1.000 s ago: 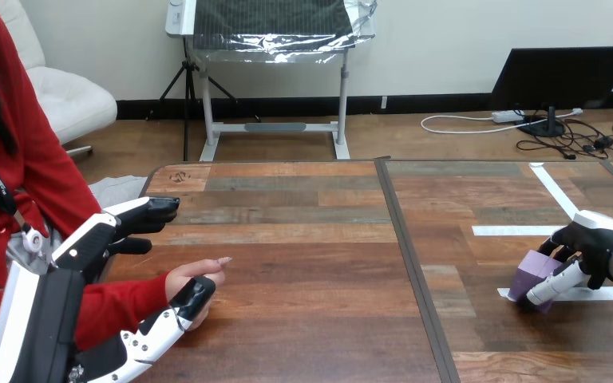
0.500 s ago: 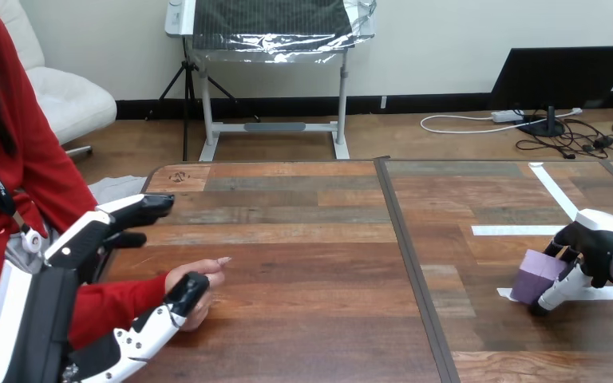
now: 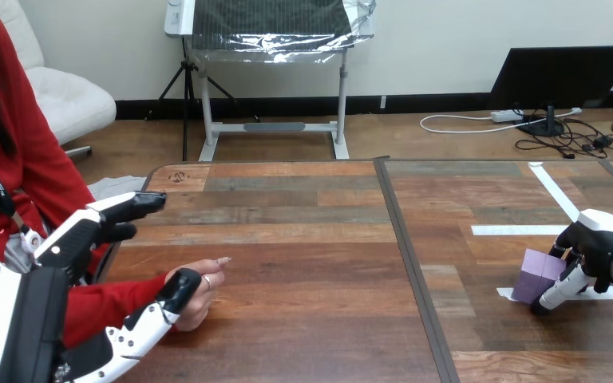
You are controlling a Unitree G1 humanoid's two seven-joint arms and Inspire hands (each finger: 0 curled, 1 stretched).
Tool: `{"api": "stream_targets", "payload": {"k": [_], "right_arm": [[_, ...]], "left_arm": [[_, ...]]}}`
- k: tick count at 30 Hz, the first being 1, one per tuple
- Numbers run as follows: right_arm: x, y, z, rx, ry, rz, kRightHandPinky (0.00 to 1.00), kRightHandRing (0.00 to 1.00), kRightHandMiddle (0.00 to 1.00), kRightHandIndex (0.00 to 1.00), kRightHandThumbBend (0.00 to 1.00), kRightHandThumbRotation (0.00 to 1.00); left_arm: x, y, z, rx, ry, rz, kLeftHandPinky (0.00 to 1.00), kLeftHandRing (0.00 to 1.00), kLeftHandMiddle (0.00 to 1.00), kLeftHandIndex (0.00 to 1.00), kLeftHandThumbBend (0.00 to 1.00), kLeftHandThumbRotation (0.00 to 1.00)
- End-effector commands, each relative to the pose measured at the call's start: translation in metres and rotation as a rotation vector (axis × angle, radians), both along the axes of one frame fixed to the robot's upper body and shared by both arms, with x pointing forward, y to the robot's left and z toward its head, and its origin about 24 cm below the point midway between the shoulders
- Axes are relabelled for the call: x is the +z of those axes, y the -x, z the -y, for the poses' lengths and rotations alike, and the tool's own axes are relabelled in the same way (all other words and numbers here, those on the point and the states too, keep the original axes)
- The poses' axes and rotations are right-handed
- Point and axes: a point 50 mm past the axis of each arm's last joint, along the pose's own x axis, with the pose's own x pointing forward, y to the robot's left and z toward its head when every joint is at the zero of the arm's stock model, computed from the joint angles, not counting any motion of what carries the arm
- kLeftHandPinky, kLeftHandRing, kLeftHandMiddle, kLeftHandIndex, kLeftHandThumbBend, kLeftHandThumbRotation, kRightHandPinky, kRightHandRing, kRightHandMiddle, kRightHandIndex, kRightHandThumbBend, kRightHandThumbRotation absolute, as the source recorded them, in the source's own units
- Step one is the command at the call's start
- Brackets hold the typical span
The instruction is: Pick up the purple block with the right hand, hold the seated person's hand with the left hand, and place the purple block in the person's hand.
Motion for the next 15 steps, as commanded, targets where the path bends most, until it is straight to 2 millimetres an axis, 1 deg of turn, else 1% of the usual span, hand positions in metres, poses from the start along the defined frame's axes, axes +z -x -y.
{"api": "stream_targets", "payload": {"k": [1,5,15], "right_arm": [[0.0080,-0.0110,-0.0115,0.025,-0.015,0.054,0.48,0.52,0.56,0.56,0.74,0.00],[0.0083,-0.0113,-0.0117,0.012,-0.027,0.063,0.45,0.50,0.55,0.55,0.74,0.00],[0.0094,-0.0122,-0.0128,0.016,-0.040,0.091,0.42,0.48,0.54,0.55,0.75,0.00]], "left_arm": [[0.0153,-0.0044,0.0010,-0.014,-0.012,0.095,0.75,0.79,0.75,0.70,0.58,0.39],[0.0154,-0.0043,0.0002,-0.009,-0.010,0.095,0.75,0.79,0.75,0.69,0.58,0.38],[0.0151,-0.0053,-0.0011,-0.010,-0.012,0.102,0.75,0.78,0.75,0.69,0.58,0.39]]}}
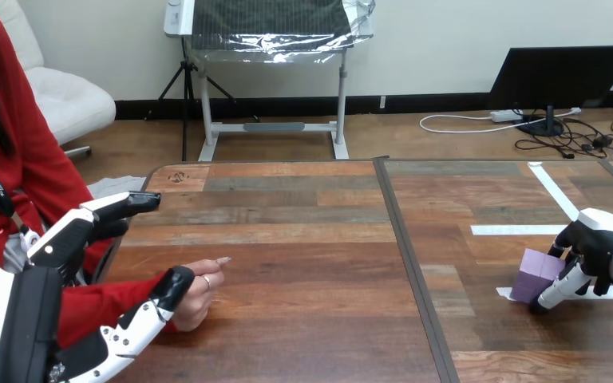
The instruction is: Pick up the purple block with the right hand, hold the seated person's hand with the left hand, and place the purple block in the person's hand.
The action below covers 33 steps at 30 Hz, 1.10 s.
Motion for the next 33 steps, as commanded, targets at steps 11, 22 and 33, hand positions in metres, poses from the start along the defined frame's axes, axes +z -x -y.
{"api": "stream_targets", "payload": {"k": [11,22,33], "right_arm": [[0.0110,-0.0131,-0.0126,0.003,-0.058,0.096,0.41,0.49,0.55,0.55,0.76,0.00],[0.0115,-0.0137,-0.0130,-0.017,-0.081,0.119,0.42,0.49,0.56,0.55,0.78,0.00],[0.0122,-0.0142,-0.0138,-0.011,-0.093,0.130,0.45,0.52,0.58,0.55,0.78,0.00]], "left_arm": [[0.0133,-0.0067,0.0011,-0.025,-0.010,0.092,0.75,0.78,0.75,0.68,0.58,0.36],[0.0137,-0.0077,0.0020,-0.026,-0.010,0.093,0.74,0.78,0.75,0.68,0.58,0.35],[0.0124,-0.0086,0.0014,-0.015,-0.031,0.089,0.72,0.77,0.74,0.67,0.55,0.32]]}}
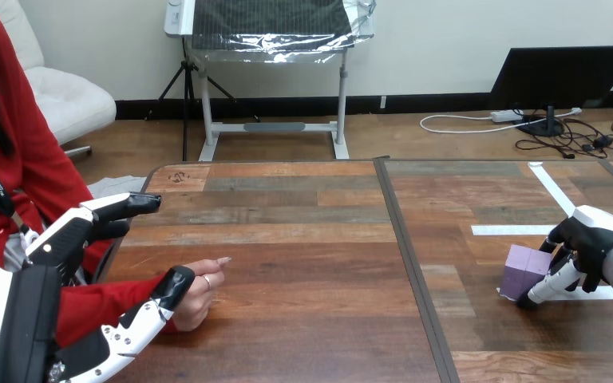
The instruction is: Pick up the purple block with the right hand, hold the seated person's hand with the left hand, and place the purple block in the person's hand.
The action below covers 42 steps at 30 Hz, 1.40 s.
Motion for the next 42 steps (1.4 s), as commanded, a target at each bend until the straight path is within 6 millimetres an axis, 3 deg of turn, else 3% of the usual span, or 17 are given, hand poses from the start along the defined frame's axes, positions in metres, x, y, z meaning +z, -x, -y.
{"api": "stream_targets", "payload": {"k": [1,6,12,13,20,31,42], "right_arm": [[0.014,-0.012,-0.008,0.013,-0.031,0.100,0.45,0.52,0.57,0.55,0.78,0.00],[0.015,-0.013,-0.009,0.024,-0.025,0.113,0.46,0.53,0.56,0.54,0.79,0.00],[0.017,-0.015,-0.011,0.037,-0.031,0.130,0.46,0.52,0.56,0.54,0.80,0.00],[0.018,-0.015,-0.011,0.041,-0.033,0.135,0.45,0.51,0.55,0.53,0.80,0.00],[0.020,-0.016,-0.014,0.052,-0.061,0.159,0.45,0.50,0.54,0.52,0.82,0.00],[0.024,-0.019,-0.016,0.081,-0.047,0.172,0.48,0.51,0.52,0.50,0.83,0.00],[0.026,-0.021,-0.018,0.097,-0.044,0.184,0.49,0.52,0.53,0.50,0.84,0.00]], "left_arm": [[0.012,-0.008,0.002,-0.011,-0.040,0.081,0.72,0.77,0.74,0.67,0.55,0.32],[0.012,-0.008,0.000,0.041,-0.195,0.040,0.67,0.75,0.74,0.68,0.56,0.31],[0.011,-0.008,-0.003,0.096,-0.366,-0.063,0.64,0.75,0.76,0.73,0.74,0.34],[0.011,-0.009,-0.004,0.101,-0.392,-0.077,0.65,0.76,0.78,0.75,0.82,0.34],[0.006,-0.013,-0.007,0.145,-0.546,-0.142,0.65,0.77,0.80,0.78,0.96,0.33],[-0.002,-0.024,-0.012,0.155,-0.693,-0.210,0.67,0.77,0.80,0.78,1.00,0.24],[-0.005,-0.036,-0.020,0.155,-0.806,-0.246,0.68,0.77,0.78,0.75,1.00,0.22]]}}
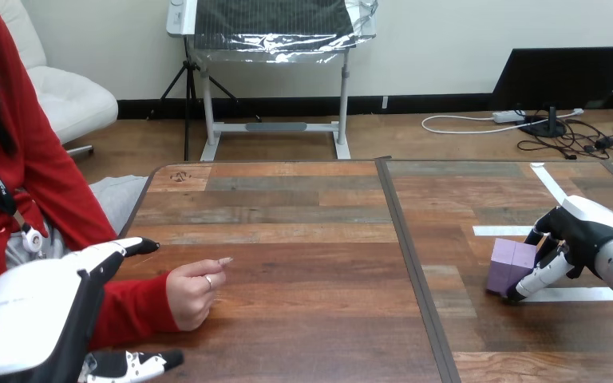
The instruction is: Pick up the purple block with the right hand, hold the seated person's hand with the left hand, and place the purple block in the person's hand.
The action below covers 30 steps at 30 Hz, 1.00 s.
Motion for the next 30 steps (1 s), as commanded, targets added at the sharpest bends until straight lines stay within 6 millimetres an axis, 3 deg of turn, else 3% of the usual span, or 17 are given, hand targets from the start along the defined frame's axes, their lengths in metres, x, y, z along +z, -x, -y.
{"api": "stream_targets", "payload": {"k": [1,21,30], "right_arm": [[0.024,-0.018,-0.012,0.045,-0.002,0.119,0.49,0.52,0.53,0.50,0.84,0.00],[0.025,-0.020,-0.013,0.031,-0.038,0.121,0.55,0.58,0.56,0.50,0.84,0.00],[0.025,-0.019,-0.013,0.036,-0.035,0.130,0.54,0.56,0.55,0.50,0.83,0.00]], "left_arm": [[0.009,-0.018,-0.001,-0.033,-0.082,0.042,0.68,0.76,0.78,0.75,1.00,0.22],[-0.002,-0.039,-0.017,-0.007,-0.167,-0.004,0.69,0.75,0.76,0.73,1.00,0.13],[-0.009,-0.051,-0.023,0.014,-0.213,-0.047,0.70,0.76,0.77,0.75,1.00,0.16]]}}
